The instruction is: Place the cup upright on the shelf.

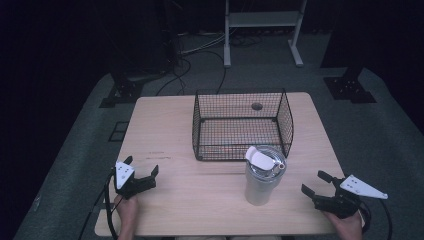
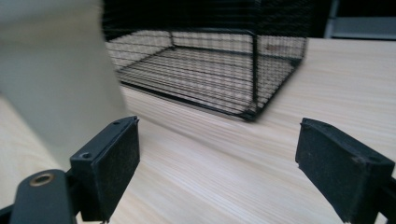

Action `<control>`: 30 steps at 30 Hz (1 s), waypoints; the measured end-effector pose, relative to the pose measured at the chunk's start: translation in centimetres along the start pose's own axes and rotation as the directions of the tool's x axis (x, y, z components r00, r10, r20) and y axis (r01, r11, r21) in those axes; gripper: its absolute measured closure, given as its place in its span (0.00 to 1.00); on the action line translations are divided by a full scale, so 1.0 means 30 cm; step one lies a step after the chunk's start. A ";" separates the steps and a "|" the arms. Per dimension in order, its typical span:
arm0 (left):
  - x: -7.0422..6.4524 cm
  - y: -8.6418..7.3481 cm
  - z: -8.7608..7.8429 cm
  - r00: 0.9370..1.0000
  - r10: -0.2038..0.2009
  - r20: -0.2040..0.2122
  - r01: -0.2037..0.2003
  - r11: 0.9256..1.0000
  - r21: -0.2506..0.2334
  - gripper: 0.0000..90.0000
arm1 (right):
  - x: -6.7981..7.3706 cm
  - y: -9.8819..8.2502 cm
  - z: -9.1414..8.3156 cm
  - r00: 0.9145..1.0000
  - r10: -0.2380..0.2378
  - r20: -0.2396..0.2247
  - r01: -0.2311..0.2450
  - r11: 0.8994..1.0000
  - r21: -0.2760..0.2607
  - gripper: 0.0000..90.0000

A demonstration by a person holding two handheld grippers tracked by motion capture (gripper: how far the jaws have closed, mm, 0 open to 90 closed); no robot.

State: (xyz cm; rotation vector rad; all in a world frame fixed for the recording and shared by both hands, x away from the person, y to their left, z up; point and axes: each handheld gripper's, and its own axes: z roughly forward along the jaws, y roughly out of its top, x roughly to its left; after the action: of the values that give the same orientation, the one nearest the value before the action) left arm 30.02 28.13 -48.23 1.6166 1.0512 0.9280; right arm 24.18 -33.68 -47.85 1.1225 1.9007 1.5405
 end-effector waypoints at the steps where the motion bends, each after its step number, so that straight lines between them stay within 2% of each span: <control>1: 0.001 -0.001 -0.002 1.000 -0.008 0.006 0.008 1.000 -0.007 0.00 | 0.004 0.003 0.001 1.000 -0.007 -0.006 0.007 1.000 0.001 0.15; 5: 0.007 -0.003 -0.008 1.000 -0.021 0.014 0.021 1.000 -0.021 0.00 | 0.015 0.012 0.005 0.999 -0.021 -0.024 0.021 1.000 0.012 0.15; 6: 0.009 -0.002 -0.008 0.999 -0.033 0.012 0.033 0.999 -0.020 0.00 | 0.024 0.019 0.007 0.999 -0.027 -0.044 0.028 0.999 0.023 0.15; 7: 0.009 -0.002 -0.008 0.999 -0.033 0.012 0.033 0.999 -0.020 0.00 | 0.024 0.019 0.007 0.999 -0.027 -0.044 0.028 0.999 0.023 0.15; 12: 0.010 -0.003 -0.009 0.999 -0.034 0.017 0.035 0.999 -0.019 0.00 | 0.053 0.048 0.022 0.993 -0.042 -0.110 0.047 0.998 0.041 0.15; 13: 0.010 -0.003 -0.009 0.999 -0.034 0.017 0.035 0.999 -0.019 0.00 | 0.053 0.048 0.022 0.993 -0.042 -0.110 0.047 0.998 0.041 0.15; 15: 0.011 -0.003 -0.009 0.999 -0.037 0.019 0.037 0.999 -0.021 0.00 | 0.075 0.061 0.033 0.988 -0.071 -0.135 0.079 0.996 0.051 0.15; 17: 0.012 -0.003 -0.010 0.999 -0.035 0.018 0.036 0.999 -0.019 0.00 | 0.082 0.064 0.036 0.987 -0.077 -0.143 0.085 0.995 0.055 0.15; 18: 0.012 -0.003 -0.009 0.999 -0.036 0.019 0.037 0.999 -0.019 0.00 | 0.094 0.068 0.042 0.983 -0.085 -0.166 0.096 0.994 0.061 0.15; 25: 0.010 -0.003 -0.009 0.999 -0.035 0.017 0.035 0.999 -0.021 0.00 | 0.125 0.075 0.055 0.973 -0.094 -0.212 0.111 0.991 0.071 0.15; 26: 0.010 -0.003 -0.010 0.999 -0.035 0.017 0.035 0.999 -0.021 0.00 | 0.142 0.081 0.060 0.967 -0.109 -0.230 0.129 0.989 0.073 0.15; 27: 0.010 -0.003 -0.010 0.999 -0.035 0.017 0.035 0.999 -0.021 0.00 | 0.142 0.081 0.060 0.967 -0.109 -0.230 0.129 0.989 0.073 0.15; 28: 0.010 -0.003 -0.010 0.999 -0.035 0.016 0.035 0.999 -0.021 0.00 | 0.159 0.089 0.067 0.961 -0.120 -0.248 0.142 0.987 0.072 0.15; 30: 0.010 -0.003 -0.009 0.999 -0.035 0.016 0.035 0.999 -0.023 0.00 | 0.177 0.095 0.075 0.957 -0.123 -0.264 0.148 0.986 0.075 0.15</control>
State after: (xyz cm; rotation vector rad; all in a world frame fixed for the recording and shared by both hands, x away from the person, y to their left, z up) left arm 29.85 28.52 -48.23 1.5794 1.0516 0.9002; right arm 23.76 -27.93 -45.01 0.8394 2.1928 1.5997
